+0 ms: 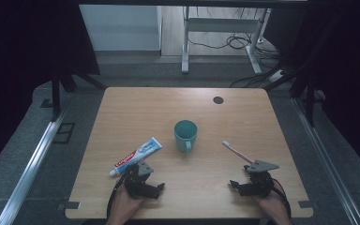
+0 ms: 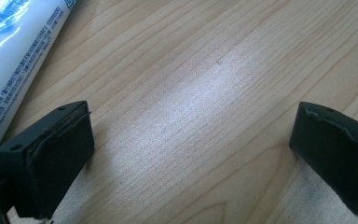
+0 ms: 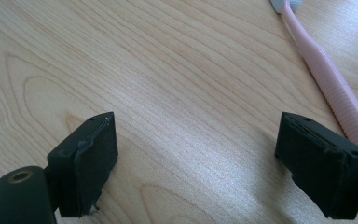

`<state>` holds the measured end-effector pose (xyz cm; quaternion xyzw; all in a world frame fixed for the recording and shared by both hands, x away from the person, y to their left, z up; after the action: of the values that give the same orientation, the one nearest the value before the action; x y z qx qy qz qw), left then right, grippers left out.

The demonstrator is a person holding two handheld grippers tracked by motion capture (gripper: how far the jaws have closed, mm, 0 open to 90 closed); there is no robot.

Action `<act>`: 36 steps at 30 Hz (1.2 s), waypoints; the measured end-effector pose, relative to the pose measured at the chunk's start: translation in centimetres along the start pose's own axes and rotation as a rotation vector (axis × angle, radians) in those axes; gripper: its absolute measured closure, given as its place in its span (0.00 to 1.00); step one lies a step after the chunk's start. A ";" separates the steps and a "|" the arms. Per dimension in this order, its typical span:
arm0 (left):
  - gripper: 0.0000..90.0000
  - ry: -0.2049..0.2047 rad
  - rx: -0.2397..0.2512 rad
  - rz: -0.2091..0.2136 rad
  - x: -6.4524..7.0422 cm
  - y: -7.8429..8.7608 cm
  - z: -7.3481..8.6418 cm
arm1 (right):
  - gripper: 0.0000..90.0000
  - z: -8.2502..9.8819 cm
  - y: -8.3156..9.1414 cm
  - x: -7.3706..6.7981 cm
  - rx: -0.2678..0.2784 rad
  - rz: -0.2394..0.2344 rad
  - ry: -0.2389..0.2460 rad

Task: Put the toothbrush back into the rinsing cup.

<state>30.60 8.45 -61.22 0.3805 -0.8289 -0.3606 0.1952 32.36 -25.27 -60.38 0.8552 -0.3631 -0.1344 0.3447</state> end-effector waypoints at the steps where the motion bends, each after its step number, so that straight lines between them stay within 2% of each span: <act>1: 0.00 0.000 0.000 0.000 0.0 0.0 0.0 | 0.14 0.0 0.0 0.0 0.000 0.000 0.000; 23: 0.00 0.001 0.001 0.000 0.0 0.0 0.0 | 0.13 0.0 0.0 -0.1 -0.002 0.000 -0.001; 36: 0.00 0.001 0.001 0.000 0.0 0.0 0.0 | 0.15 -0.3 0.3 -0.3 -0.037 -0.003 0.003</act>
<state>30.60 8.45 -61.22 0.3810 -0.8289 -0.3600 0.1955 32.12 -25.04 -59.91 0.8494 -0.3586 -0.1401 0.3608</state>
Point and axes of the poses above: each handheld gripper's, and its own axes: y roughly backward along the jaws, z roughly out of its underside, x roughly to its right, the point moved 9 cm from there along -y, roughly forward along the jaws, and after that the axes turned 2 degrees about y, right-handed, at the moved point
